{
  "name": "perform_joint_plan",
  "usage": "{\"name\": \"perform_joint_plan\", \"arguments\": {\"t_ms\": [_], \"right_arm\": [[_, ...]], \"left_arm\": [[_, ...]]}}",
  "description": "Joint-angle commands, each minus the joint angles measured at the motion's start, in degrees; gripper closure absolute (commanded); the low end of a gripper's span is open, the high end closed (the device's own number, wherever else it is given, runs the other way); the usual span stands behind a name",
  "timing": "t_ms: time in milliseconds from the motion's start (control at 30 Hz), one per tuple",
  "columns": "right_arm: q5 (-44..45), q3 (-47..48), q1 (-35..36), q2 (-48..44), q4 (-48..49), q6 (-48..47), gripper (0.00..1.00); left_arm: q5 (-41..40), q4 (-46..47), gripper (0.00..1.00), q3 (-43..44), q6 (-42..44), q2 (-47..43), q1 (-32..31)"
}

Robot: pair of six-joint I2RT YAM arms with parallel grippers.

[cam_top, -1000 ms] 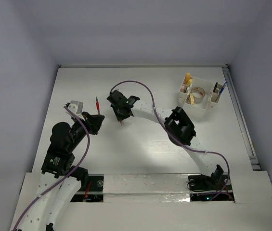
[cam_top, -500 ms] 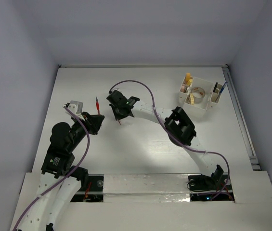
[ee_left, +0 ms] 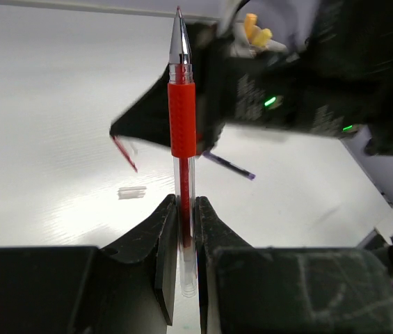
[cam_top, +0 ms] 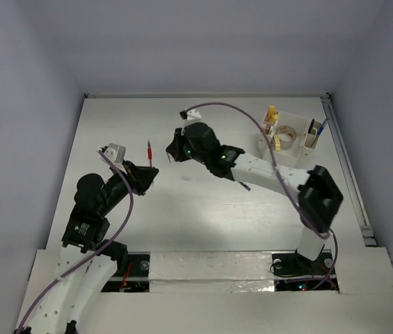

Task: Sort the stationery into containers
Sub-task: Close the pen cap on the pen.

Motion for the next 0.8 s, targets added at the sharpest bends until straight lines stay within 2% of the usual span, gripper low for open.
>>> {"name": "perform_joint_plan", "arguments": {"t_ms": [0,100,233,467,600,767], "right_arm": [[1.18,-7.14,0.03,-11.53,18.14,0.99,1.00],[1.97,-14.35,0.03,-16.74,26.12,2.13,1.00],[3.55,-19.64,0.03,-22.55,34.67,3.45,1.00],[-0.31,-21.13,0.03,-20.37,50.64,10.20,1.00],[-1.37,-22.37,0.03,-18.61,55.68,13.56,1.00],[-2.52,-22.89,0.03,-17.99,55.69,14.18,1.00]], "left_arm": [[10.21,7.92,1.00,-1.49,-3.49,1.42,-0.28],[15.94,13.20,1.00,-3.95,-7.62,3.10,-0.28],[19.74,14.45,1.00,-4.04,-7.19,4.85,-0.28],[19.74,14.45,1.00,-5.53,-7.72,4.95,-0.28],[18.60,14.27,1.00,-5.71,-7.89,4.42,-0.28],[17.20,13.22,1.00,-5.36,-7.45,4.33,-0.28]]}}
